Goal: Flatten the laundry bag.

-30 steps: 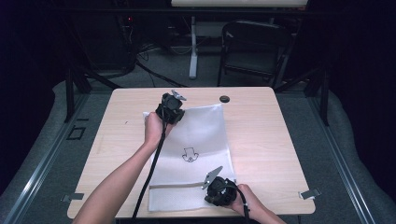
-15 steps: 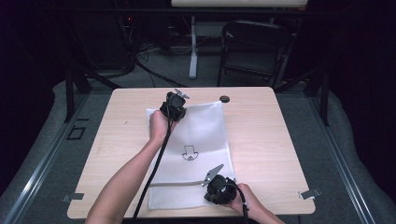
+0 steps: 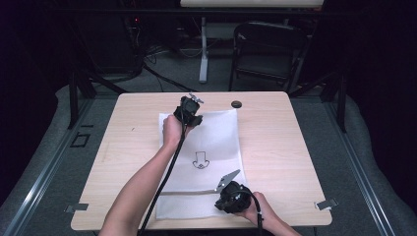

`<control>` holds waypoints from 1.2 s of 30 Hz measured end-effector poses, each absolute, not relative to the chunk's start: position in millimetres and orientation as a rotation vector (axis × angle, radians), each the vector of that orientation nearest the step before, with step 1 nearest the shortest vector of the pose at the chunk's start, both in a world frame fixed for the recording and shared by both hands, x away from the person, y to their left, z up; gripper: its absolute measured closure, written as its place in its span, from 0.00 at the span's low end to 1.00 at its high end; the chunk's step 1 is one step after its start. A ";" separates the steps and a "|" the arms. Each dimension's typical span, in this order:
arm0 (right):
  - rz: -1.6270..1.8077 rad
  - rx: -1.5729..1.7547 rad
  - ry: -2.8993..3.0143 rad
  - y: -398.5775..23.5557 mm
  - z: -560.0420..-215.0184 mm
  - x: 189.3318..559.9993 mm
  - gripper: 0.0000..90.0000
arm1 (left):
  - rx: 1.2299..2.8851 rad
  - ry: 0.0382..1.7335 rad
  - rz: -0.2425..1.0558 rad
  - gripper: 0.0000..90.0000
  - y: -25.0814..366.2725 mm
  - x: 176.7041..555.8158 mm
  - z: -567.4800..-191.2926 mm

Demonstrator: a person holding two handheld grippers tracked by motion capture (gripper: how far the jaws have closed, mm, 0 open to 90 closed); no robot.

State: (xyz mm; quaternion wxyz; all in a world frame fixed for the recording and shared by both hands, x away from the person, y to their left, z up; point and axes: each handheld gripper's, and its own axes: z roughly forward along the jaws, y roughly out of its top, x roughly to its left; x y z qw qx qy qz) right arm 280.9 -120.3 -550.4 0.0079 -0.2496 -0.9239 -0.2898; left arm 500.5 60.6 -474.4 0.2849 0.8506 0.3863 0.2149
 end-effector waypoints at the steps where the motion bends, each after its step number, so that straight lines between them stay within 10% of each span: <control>1: -0.956 -0.798 -2.873 -122.0 -550.1 281.5 0.89 | 2.263 1.022 0.566 0.60 61.9 499.6 -472.4; 11: -0.980 -0.887 -2.859 -154.6 -526.5 294.9 0.51 | 2.207 0.936 0.529 0.25 70.4 473.1 -457.0; 20: -0.931 -0.969 -2.868 -173.7 -521.6 302.0 0.22 | 2.230 0.835 0.448 0.15 75.1 434.8 -462.0; 36: -0.923 -1.078 -2.918 -194.8 -518.3 303.0 0.24 | 2.284 0.777 0.286 0.08 79.4 380.3 -482.6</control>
